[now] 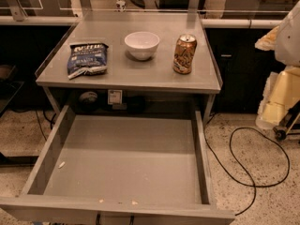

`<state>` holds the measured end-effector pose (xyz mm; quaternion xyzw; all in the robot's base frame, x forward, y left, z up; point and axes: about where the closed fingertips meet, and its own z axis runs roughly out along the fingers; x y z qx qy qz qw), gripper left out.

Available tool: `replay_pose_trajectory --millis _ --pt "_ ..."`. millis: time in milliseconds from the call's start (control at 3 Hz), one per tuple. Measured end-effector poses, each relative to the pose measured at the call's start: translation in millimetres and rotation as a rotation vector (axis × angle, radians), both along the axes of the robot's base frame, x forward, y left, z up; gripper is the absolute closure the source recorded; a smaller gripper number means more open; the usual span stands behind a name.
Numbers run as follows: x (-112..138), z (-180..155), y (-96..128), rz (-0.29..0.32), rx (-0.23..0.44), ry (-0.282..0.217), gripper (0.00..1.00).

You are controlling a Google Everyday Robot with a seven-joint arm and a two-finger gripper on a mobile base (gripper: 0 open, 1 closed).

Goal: Place blue chip bag into top drawer

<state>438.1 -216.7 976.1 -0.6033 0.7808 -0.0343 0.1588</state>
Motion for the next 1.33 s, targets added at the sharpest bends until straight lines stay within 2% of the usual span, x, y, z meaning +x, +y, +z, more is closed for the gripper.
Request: replay_pose_trajectory --millis 333,667,1000,1333 --pt "0 0 0 0.0 0.0 0.0 0.0" --pt "19 7 20 0.051 -0.006 -0.011 0.0" --pt "34 18 41 0.112 0.028 -0.014 0.0" --pt "38 23 46 0.12 0.036 -0.029 0.0"
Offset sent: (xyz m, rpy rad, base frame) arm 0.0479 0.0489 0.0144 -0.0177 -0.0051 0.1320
